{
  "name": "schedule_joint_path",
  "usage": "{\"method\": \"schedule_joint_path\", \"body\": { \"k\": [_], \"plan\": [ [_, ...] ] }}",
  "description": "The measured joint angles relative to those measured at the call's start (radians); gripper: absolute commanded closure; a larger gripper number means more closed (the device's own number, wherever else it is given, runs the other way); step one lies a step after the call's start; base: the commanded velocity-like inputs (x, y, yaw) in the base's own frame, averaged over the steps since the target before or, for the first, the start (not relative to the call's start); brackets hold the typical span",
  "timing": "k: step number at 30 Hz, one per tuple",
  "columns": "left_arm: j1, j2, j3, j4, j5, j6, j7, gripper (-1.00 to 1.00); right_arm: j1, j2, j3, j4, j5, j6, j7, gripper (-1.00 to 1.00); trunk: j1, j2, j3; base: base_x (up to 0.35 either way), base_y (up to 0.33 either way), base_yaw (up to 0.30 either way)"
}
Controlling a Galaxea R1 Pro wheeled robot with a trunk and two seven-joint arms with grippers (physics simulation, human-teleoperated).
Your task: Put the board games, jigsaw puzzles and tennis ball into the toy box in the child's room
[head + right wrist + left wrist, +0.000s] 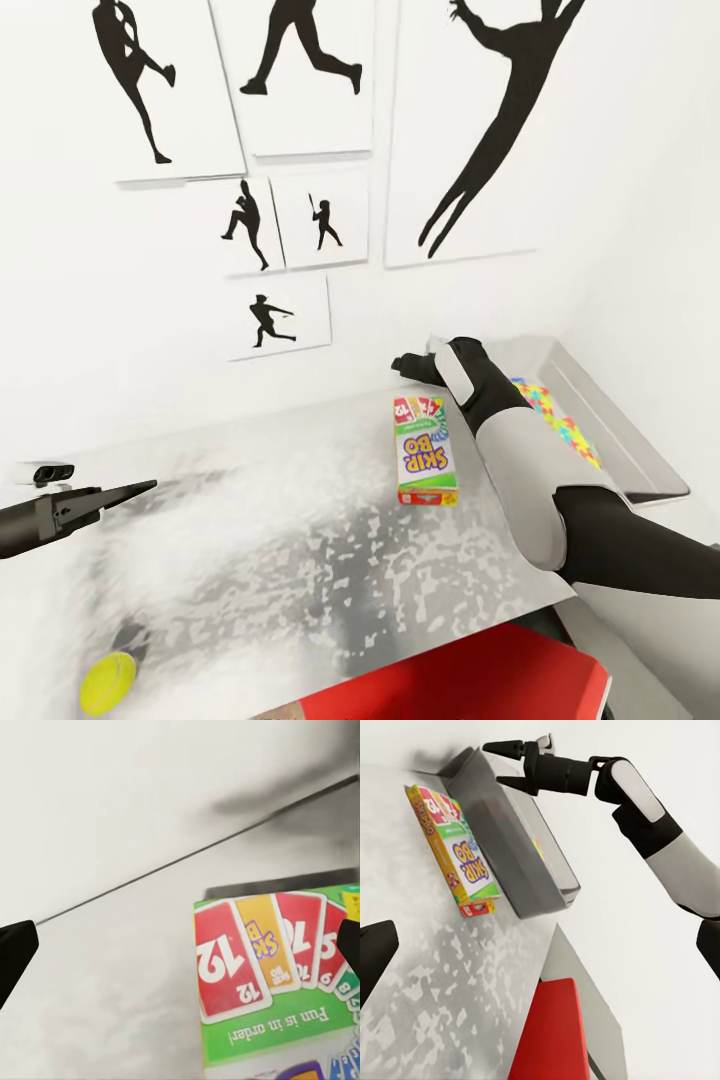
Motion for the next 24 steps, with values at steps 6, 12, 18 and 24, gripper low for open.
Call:
{"method": "schedule_joint_path", "body": {
  "k": [6, 12, 18, 24],
  "plan": [
    [0.0, 0.0, 0.0, 0.0, 0.002, 0.0, 0.0, -1.0, -0.001, 0.0, 0.0, -0.001, 0.0, 0.0, 0.0, -1.0, 0.0, 0.0, -0.01, 0.0, 0.0, 0.0],
    [0.0, 0.001, 0.001, -0.006, 0.005, 0.0, 0.0, -1.0, -0.001, 0.0, 0.0, -0.015, 0.0, 0.0, 0.0, -1.0, 0.0, 0.0, -0.02, 0.0, 0.0, 0.0],
    [0.0, -0.001, 0.002, -0.048, 0.009, 0.007, 0.0, -1.0, -0.003, 0.0, 0.0, -0.032, 0.001, 0.002, 0.0, -1.0, 0.0, 0.0, -0.029, 0.0, 0.0, 0.0],
    [-0.025, 0.0, 0.005, -0.094, 0.009, 0.057, 0.0, -1.0, -0.005, 0.0, 0.0, -0.044, 0.001, 0.006, 0.0, -1.0, 0.0, 0.0, -0.039, 0.0, 0.0, 0.0]
  ]
}}
